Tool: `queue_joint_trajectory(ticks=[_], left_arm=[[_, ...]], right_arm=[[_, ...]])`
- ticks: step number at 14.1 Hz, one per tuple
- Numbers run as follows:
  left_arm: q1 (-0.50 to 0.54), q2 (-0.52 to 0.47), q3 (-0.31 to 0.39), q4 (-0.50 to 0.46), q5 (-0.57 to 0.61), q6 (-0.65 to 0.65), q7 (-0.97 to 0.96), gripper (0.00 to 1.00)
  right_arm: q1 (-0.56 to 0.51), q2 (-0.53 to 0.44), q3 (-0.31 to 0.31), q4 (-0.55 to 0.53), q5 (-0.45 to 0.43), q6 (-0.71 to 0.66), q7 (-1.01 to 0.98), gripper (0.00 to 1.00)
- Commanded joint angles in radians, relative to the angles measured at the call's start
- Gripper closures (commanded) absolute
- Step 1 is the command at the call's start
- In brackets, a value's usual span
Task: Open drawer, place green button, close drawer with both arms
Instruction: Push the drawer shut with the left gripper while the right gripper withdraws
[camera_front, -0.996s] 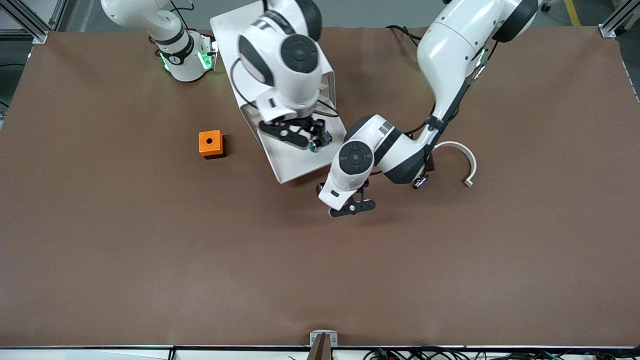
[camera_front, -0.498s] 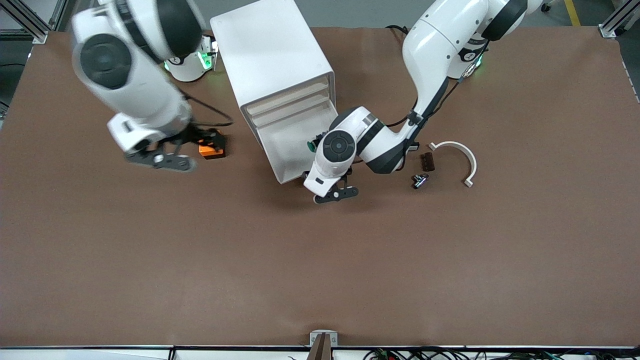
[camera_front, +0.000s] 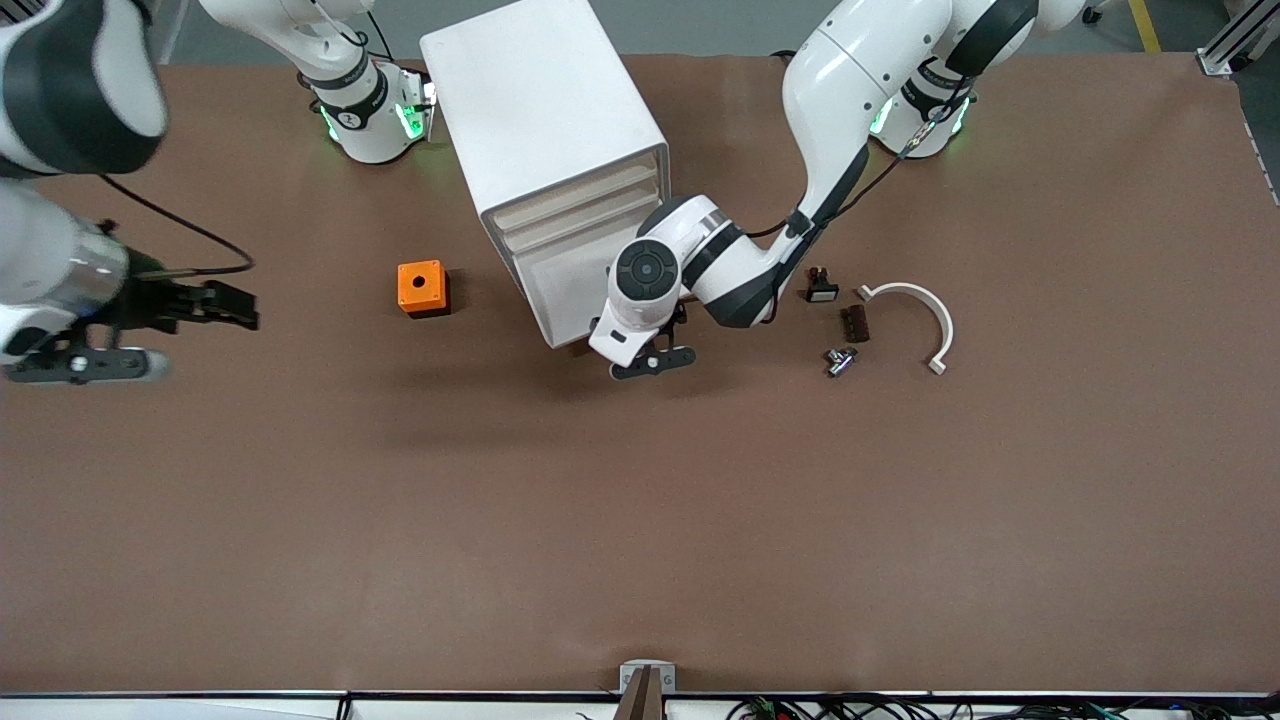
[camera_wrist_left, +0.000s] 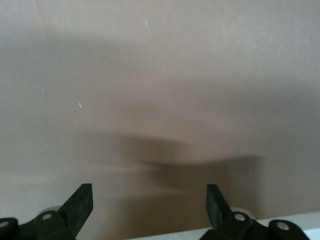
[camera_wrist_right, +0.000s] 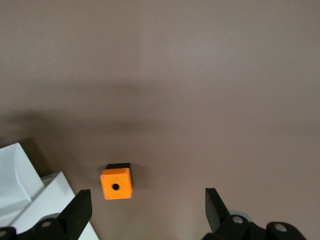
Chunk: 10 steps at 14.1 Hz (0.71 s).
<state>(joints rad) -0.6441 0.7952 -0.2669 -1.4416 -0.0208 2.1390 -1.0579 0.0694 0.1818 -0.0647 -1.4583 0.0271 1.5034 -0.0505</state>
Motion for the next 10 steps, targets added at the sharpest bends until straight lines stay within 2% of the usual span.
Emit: queue_joint_trajectory(ticks=[1,4,8,10], left_arm=[[-0.003,-0.025,-0.037,-0.025,-0.016,0.012,-0.059,0.00],[-0.005,-0.024,-0.080,-0.037,-0.018,0.012,-0.096,0.00],[-0.006,-0.019,-0.130,-0.048,-0.018,0.013,-0.160,0.00],[-0.009,-0.018,-0.152,-0.055,-0.018,0.013,-0.197,0.00]], right_arm=[[-0.124,-0.010,0.025,0.053,0.010,-0.055,-0.103,0.00],[-0.143,-0.007,0.026,0.047,-0.001,-0.118,-0.092,0.00],[-0.138,-0.007,0.026,0.047,-0.006,-0.118,-0.101,0.00],[-0.132,-0.007,0.032,0.049,-0.048,-0.117,-0.100,0.00]])
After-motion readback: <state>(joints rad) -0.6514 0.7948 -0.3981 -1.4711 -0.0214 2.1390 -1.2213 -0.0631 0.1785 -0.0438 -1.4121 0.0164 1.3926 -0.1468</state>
